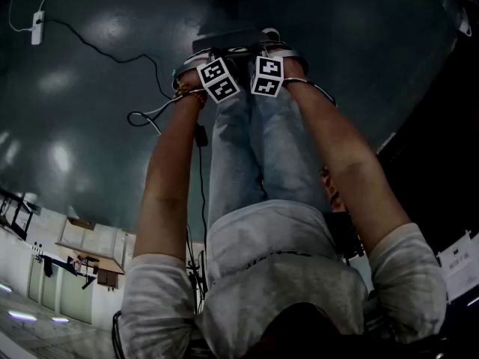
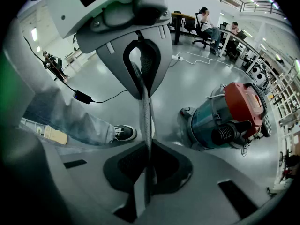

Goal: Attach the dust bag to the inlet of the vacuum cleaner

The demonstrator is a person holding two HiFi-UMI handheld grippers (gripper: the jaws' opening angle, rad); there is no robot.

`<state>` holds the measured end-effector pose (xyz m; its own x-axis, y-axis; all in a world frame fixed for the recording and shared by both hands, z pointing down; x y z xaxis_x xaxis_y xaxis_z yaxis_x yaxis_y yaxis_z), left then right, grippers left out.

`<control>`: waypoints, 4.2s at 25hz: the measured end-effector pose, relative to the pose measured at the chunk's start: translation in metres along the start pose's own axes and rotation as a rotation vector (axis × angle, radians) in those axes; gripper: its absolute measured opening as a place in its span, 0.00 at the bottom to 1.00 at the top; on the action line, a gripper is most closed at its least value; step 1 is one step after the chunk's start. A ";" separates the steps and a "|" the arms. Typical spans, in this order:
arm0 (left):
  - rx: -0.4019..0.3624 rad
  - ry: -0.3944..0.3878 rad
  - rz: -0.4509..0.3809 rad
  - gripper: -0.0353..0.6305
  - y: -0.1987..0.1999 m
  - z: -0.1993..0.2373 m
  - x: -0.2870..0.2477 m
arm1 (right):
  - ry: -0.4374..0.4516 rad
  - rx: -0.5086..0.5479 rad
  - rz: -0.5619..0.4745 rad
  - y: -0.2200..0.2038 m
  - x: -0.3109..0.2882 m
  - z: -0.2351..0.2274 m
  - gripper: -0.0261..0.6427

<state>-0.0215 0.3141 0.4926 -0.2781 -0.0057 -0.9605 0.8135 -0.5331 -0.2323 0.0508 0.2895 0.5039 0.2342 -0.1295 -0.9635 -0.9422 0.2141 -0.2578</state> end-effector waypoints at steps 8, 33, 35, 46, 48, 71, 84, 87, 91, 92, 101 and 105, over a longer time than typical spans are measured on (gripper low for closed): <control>-0.002 -0.017 0.045 0.08 0.045 0.037 -0.026 | 0.005 0.029 -0.034 -0.041 -0.011 -0.048 0.08; -0.077 0.074 0.053 0.08 0.108 0.207 -0.061 | -0.054 0.002 -0.037 -0.066 -0.041 -0.229 0.08; -0.114 0.082 0.051 0.08 0.113 0.208 -0.059 | -0.054 -0.012 -0.033 -0.069 -0.038 -0.229 0.08; -0.186 0.097 0.091 0.08 0.113 0.205 -0.063 | -0.065 -0.004 0.023 -0.068 -0.041 -0.224 0.08; -0.165 0.090 0.103 0.07 0.111 0.206 -0.064 | -0.079 0.018 0.031 -0.062 -0.031 -0.228 0.09; -0.116 0.087 0.113 0.07 0.119 0.218 -0.066 | -0.097 -0.009 0.016 -0.062 -0.033 -0.249 0.09; -0.089 0.054 0.095 0.08 0.126 0.230 -0.062 | -0.075 -0.042 -0.023 -0.066 -0.030 -0.253 0.10; -0.097 0.046 0.097 0.08 0.132 0.239 -0.058 | -0.065 -0.065 -0.018 -0.069 -0.029 -0.252 0.09; -0.006 0.065 0.075 0.07 0.124 0.230 -0.060 | -0.064 -0.083 -0.034 -0.065 -0.024 -0.262 0.09; -0.003 0.064 0.074 0.07 0.124 0.228 -0.061 | -0.063 -0.086 -0.037 -0.065 -0.023 -0.263 0.09; 0.056 0.067 0.043 0.13 0.130 0.235 -0.054 | -0.059 -0.142 -0.045 -0.069 -0.018 -0.261 0.10; 0.077 0.081 0.009 0.18 0.133 0.235 -0.037 | -0.051 -0.173 -0.052 -0.073 -0.006 -0.252 0.10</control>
<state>-0.0231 0.0449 0.5327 -0.2265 0.0558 -0.9724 0.7733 -0.5967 -0.2143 0.0575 0.0310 0.5465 0.2917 -0.0859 -0.9526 -0.9545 0.0377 -0.2957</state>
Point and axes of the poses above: the fingertips, and each gripper's own axes: x backward along the fingers, z to its left, y out of its top, the point moved 4 cm from there along x, backward along the fingers, and after that the axes turned 1 degree about -x, right-handed, at the moved point
